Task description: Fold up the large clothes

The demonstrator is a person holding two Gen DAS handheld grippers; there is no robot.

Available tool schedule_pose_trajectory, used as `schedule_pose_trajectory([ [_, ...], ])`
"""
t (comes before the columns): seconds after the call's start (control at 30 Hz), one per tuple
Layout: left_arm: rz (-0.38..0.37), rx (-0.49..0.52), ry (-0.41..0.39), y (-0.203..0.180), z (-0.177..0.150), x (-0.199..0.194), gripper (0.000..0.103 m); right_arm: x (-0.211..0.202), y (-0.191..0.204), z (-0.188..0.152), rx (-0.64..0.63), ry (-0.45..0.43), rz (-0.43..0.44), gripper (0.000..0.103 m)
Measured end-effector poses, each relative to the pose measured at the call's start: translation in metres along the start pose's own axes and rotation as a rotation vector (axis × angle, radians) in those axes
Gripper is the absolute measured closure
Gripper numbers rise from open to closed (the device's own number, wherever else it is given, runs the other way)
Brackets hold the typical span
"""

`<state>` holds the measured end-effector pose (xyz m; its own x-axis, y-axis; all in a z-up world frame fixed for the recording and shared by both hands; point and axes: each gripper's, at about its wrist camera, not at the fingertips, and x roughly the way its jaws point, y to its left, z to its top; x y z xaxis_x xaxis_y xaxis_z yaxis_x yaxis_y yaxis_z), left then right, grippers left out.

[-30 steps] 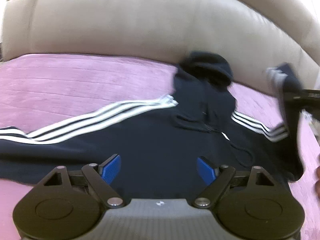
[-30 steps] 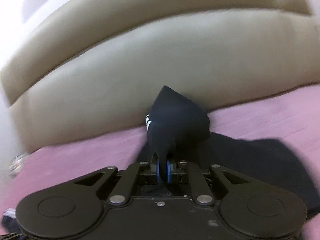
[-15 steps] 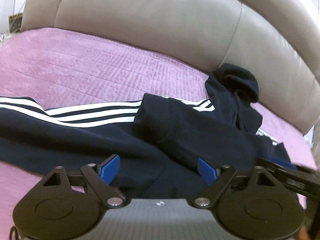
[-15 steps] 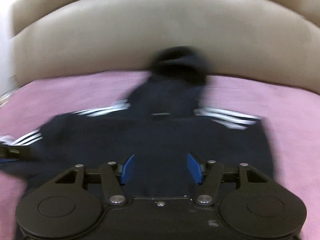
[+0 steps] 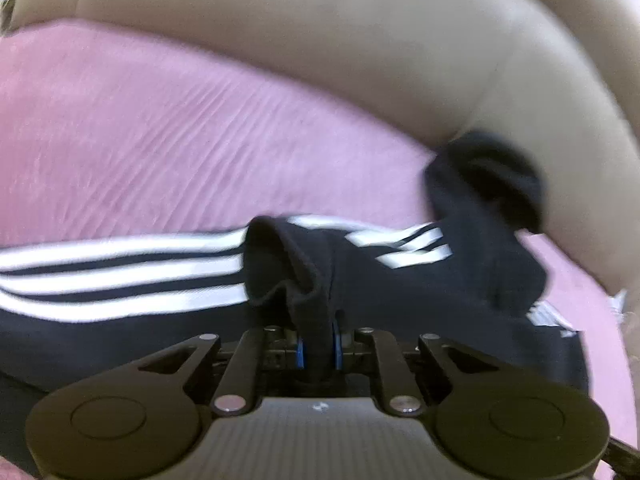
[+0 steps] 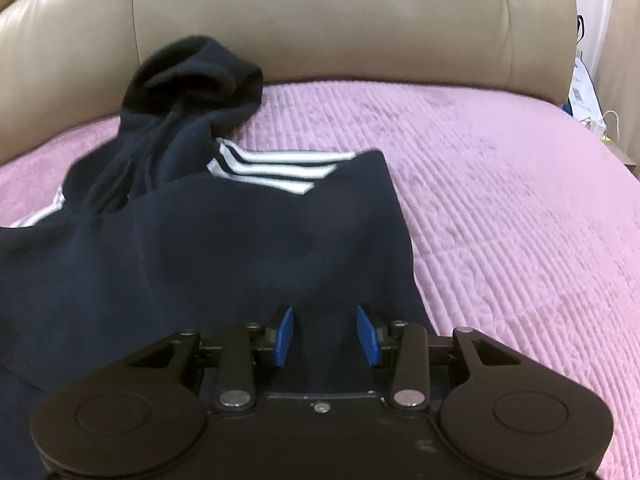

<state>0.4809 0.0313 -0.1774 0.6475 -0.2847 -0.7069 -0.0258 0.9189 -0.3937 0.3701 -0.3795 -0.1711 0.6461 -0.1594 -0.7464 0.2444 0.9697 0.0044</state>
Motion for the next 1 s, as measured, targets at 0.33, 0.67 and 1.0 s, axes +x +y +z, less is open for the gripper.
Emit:
schedule_pose_trajectory([
  [0.33,0.093,-0.022,0.01,0.017,-0.045,-0.027,0.078,0.021,0.051,-0.02,-0.158,0.106,-0.004,0.053],
  [0.67,0.14,0.09,-0.122,0.036,-0.066,-0.09,0.045,-0.005,0.102,-0.026,-0.256,0.093,0.053,0.054],
  [1.0,0.453,-0.366,-0.248,0.219,-0.071,-0.205,0.038,-0.043,0.118,-0.033,-0.259,0.106,0.115,0.055],
])
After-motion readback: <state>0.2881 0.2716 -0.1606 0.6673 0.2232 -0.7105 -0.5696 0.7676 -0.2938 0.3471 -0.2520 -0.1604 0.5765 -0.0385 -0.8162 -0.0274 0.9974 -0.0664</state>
